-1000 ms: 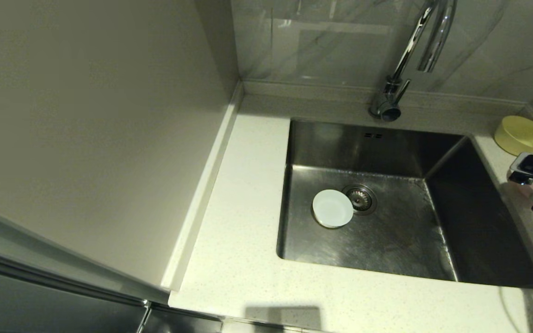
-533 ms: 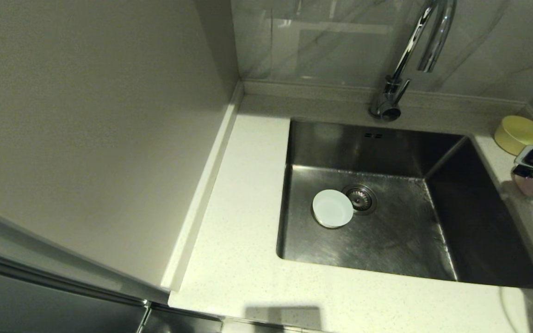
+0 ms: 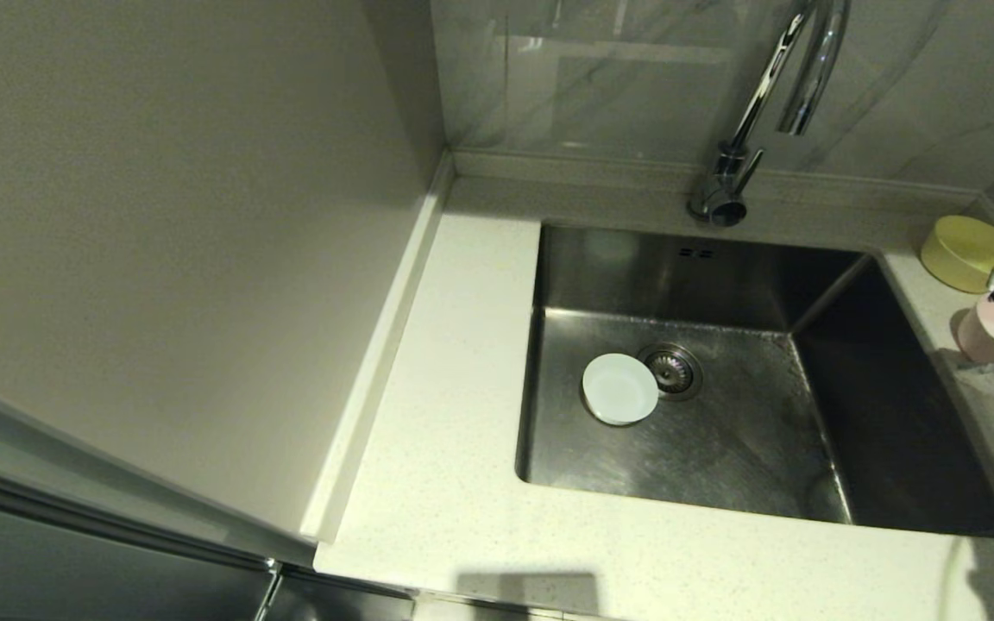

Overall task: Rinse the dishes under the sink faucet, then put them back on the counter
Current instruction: Put a bowl back to the table from the sink

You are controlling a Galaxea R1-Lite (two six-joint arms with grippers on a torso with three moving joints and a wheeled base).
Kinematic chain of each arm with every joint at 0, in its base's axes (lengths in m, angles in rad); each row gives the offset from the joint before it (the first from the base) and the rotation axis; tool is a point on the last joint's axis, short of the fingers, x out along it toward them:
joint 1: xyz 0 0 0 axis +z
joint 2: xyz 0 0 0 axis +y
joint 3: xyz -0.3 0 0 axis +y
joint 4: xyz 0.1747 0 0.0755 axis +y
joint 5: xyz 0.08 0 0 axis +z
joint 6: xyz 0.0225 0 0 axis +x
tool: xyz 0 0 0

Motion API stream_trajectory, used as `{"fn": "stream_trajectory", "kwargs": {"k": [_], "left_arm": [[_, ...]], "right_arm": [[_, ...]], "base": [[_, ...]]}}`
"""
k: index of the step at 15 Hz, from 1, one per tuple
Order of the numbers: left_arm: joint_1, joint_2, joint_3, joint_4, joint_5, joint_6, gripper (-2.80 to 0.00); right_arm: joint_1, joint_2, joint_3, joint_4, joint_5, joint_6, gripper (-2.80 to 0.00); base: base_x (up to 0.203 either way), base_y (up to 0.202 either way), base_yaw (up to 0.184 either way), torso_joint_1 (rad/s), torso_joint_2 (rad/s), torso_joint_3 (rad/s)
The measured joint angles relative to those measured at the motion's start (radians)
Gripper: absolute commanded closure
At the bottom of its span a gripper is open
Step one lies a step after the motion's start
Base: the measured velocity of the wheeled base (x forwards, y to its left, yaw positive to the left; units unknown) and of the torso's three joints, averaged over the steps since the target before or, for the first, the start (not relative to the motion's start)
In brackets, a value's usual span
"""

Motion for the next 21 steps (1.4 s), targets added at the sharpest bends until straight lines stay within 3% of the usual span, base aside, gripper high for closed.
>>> {"fn": "stream_trajectory", "kwargs": {"k": [1,3,5,7,9,11,12,14,16,19,21], "left_arm": [[0.0,0.0,0.0,0.0,0.0,0.0,0.0],[0.0,0.0,0.0,0.0,0.0,0.0,0.0],[0.0,0.0,0.0,0.0,0.0,0.0,0.0],[0.0,0.0,0.0,0.0,0.0,0.0,0.0],[0.0,0.0,0.0,0.0,0.0,0.0,0.0],[0.0,0.0,0.0,0.0,0.0,0.0,0.0],[-0.001,0.0,0.0,0.0,0.0,0.0,0.0],[0.0,0.0,0.0,0.0,0.0,0.0,0.0],[0.0,0.0,0.0,0.0,0.0,0.0,0.0],[0.0,0.0,0.0,0.0,0.0,0.0,0.0],[0.0,0.0,0.0,0.0,0.0,0.0,0.0]], "right_arm": [[0.025,-0.011,-0.015,0.032,0.046,0.061,-2.8],[0.092,-0.02,-0.117,0.162,0.061,0.208,-2.8],[0.224,-0.014,-0.276,0.372,0.02,0.452,-2.8],[0.39,0.002,-0.373,0.602,-0.083,0.733,-2.8],[0.504,0.024,-0.414,0.83,-0.26,0.912,-2.8],[0.56,0.061,-0.43,0.975,-0.434,0.958,-2.8],[0.573,0.083,-0.436,0.988,-0.478,0.96,-2.8],[0.581,0.125,-0.436,0.922,-0.486,0.964,-2.8],[0.584,0.169,-0.409,0.812,-0.442,0.966,-2.8],[0.582,0.246,-0.369,0.607,-0.307,0.967,-2.8],[0.581,0.297,-0.388,0.571,-0.224,0.969,-2.8]], "base": [[0.0,0.0,0.0,0.0,0.0,0.0],[0.0,0.0,0.0,0.0,0.0,0.0],[0.0,0.0,0.0,0.0,0.0,0.0],[0.0,0.0,0.0,0.0,0.0,0.0],[0.0,0.0,0.0,0.0,0.0,0.0],[0.0,0.0,0.0,0.0,0.0,0.0],[0.0,0.0,0.0,0.0,0.0,0.0],[0.0,0.0,0.0,0.0,0.0,0.0],[0.0,0.0,0.0,0.0,0.0,0.0],[0.0,0.0,0.0,0.0,0.0,0.0],[0.0,0.0,0.0,0.0,0.0,0.0]]}}
